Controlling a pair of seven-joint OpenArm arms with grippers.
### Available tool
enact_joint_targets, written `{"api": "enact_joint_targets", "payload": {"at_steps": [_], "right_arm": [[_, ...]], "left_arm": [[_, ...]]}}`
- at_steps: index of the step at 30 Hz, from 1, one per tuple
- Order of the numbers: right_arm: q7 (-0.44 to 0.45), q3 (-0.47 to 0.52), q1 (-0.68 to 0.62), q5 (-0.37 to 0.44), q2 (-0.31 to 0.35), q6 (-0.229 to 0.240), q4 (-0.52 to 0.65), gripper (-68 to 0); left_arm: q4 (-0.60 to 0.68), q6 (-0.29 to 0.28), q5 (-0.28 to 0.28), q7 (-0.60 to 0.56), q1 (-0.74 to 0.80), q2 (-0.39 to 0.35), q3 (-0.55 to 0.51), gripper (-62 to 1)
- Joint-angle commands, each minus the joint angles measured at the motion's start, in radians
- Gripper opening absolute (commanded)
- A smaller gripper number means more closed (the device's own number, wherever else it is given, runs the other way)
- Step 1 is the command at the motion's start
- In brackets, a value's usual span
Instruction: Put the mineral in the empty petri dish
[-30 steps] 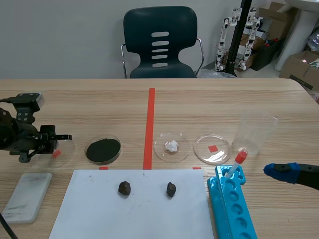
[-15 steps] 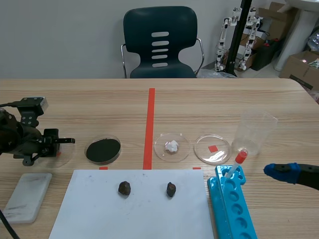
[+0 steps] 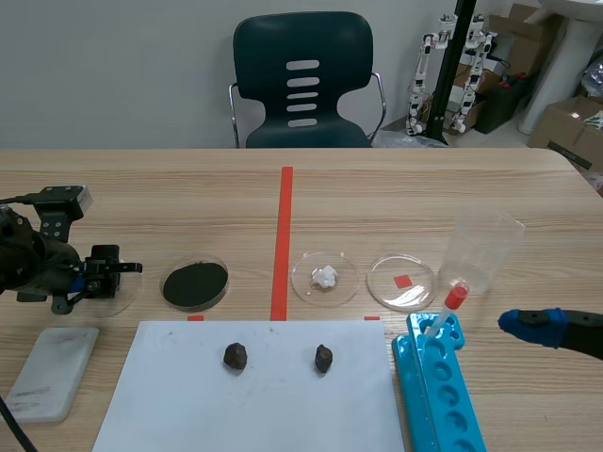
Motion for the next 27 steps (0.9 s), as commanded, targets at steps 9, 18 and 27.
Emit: {"api": "enact_joint_targets", "payload": {"at_steps": [9,18,27], "right_arm": [[0.011,0.005,0.003,0.008,0.003,0.0,0.014,-2.2],[0.011,0.005,0.003,0.008,0.003,0.0,0.014,-2.2],[0.011,0.005,0.003,0.008,0.003,0.0,0.014,-2.2]], "left_arm": [[0.032,0.007,0.0,-0.006,-0.019,-0.013,-0.004,1.4],[0.078,0.026,-0.004,0.001,0.002,-0.015,-0.004,1.4],[0.192,0.027,-0.006,0.002,0.073,-0.04,-0.003,1.4]]}}
